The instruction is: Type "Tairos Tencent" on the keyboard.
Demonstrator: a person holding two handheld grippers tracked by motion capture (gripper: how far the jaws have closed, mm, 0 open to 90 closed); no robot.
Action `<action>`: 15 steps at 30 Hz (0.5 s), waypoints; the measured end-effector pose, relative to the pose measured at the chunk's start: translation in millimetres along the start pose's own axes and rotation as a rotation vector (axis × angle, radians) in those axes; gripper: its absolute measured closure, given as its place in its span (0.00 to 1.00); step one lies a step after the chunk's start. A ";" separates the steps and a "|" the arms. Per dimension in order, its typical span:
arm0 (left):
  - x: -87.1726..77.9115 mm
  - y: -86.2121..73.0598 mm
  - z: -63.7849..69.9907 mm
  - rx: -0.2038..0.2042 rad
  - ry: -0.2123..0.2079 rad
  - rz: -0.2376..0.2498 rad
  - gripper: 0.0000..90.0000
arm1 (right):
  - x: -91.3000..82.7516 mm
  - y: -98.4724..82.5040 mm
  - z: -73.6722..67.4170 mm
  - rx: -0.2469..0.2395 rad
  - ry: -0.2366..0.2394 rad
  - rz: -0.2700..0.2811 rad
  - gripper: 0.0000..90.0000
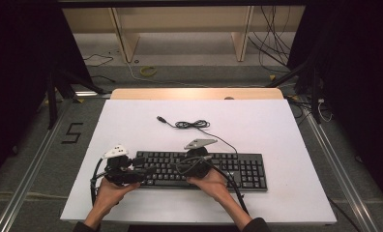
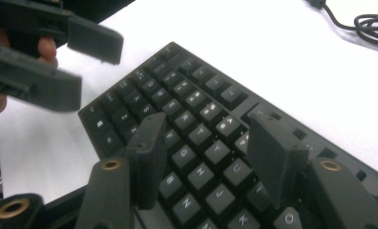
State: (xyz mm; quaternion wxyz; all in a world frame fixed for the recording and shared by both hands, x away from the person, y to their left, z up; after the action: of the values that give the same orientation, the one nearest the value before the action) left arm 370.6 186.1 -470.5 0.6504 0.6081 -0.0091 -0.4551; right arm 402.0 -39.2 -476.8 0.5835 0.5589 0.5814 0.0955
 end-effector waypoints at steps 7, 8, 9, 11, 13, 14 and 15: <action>-0.9 -3.4 2.0 0.012 -0.002 0.004 0.34 | 10.8 5.4 3.8 -0.001 -0.022 -0.016 0.62; -1.1 -3.8 2.4 0.017 -0.003 0.004 0.34 | 12.2 5.8 4.0 -0.002 -0.028 -0.019 0.66; -1.3 -4.5 3.5 0.015 -0.003 0.006 0.34 | 13.4 6.2 4.1 -0.006 -0.030 -0.020 0.70; -1.6 -5.4 4.1 0.024 -0.005 0.006 0.34 | 15.7 7.4 3.4 -0.012 -0.033 -0.026 0.77; -1.9 -5.9 4.9 0.026 -0.004 0.009 0.34 | 18.3 8.4 1.7 -0.019 -0.034 -0.032 0.84; -2.1 -6.2 5.4 0.024 -0.005 0.013 0.34 | 19.6 8.8 1.2 -0.025 -0.035 -0.037 0.87; -2.4 -6.4 5.5 0.024 -0.005 0.016 0.34 | 21.0 9.1 0.4 -0.024 -0.034 -0.042 0.90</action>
State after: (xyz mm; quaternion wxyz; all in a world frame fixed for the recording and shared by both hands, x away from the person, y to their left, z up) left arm 362.4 184.2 -472.8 0.6468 0.6144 -0.0211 -0.4513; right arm 413.7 -20.3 -482.0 0.6020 0.5410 0.5818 0.0807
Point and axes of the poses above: each handheld gripper's, and its own axes: x roughly forward along the jaws, y roughly out of its top, z roughly to its right, the point moved 3 cm from there along x, roughly forward along the jaws, and after that the axes turned 6 degrees about y, right-handed, at the moved point
